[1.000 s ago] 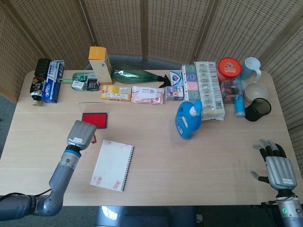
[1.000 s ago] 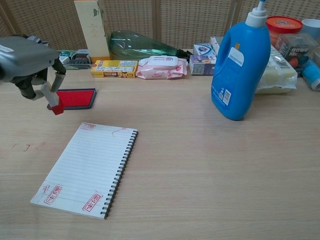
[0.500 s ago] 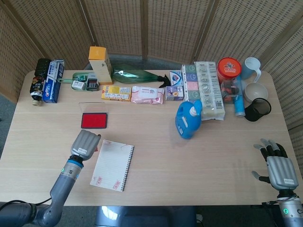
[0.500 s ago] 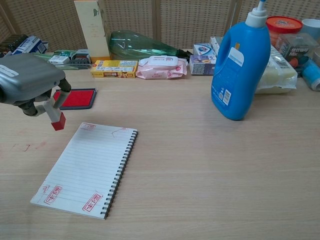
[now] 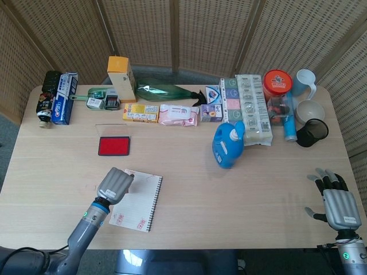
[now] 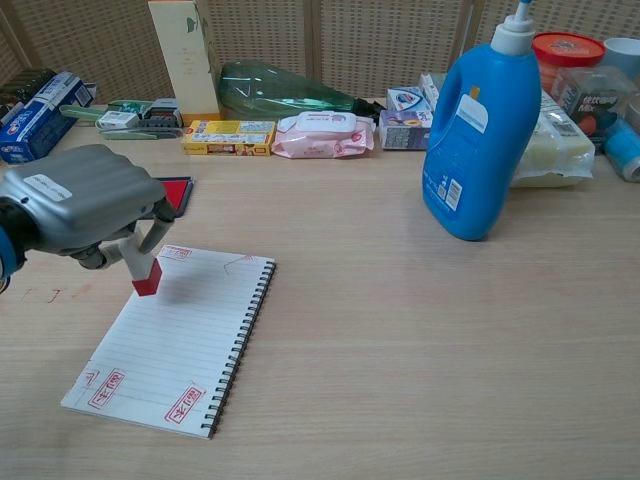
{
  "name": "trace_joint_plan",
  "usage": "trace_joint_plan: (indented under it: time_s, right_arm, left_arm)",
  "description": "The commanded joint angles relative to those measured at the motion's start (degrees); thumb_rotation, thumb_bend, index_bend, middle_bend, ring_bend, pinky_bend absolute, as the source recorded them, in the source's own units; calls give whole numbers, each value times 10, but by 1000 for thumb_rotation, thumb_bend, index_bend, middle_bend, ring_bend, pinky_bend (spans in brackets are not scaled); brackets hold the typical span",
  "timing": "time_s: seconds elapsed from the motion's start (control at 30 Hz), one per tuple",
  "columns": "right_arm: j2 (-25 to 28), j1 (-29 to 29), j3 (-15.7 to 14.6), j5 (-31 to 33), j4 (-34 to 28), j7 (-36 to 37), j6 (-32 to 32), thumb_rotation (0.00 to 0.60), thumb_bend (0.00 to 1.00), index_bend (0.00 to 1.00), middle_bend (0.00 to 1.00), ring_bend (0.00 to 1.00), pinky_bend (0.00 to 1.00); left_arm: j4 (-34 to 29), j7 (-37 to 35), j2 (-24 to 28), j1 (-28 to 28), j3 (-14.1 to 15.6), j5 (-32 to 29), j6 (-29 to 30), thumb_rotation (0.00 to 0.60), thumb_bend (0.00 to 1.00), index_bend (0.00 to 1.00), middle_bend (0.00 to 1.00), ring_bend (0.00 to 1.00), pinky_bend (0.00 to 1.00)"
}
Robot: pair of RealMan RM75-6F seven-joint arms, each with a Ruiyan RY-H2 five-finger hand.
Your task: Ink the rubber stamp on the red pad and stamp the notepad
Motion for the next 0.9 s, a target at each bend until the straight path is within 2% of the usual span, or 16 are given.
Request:
trace_joint_plan:
  time_s: [0.03, 0.43, 0.9]
  right_arm:
    - [0, 0, 0, 0, 0, 0, -1, 600, 65, 212, 124, 98, 83]
    - [2, 1, 0, 2, -2, 2, -3, 600, 64, 212, 125, 101, 83]
    - [2, 1, 1, 4, -3, 2, -3, 600, 65, 212, 125, 107, 83]
  left_arm:
    - [2, 12, -17, 1, 0, 2, -4, 600, 365, 633, 1000, 1000, 1000]
    - [-19, 46, -38, 6, 2, 11, -4, 600, 364, 633, 1000, 1000, 1000]
    - [3, 49, -60, 10, 3, 1, -25, 600, 364, 645, 1000, 1000, 1000]
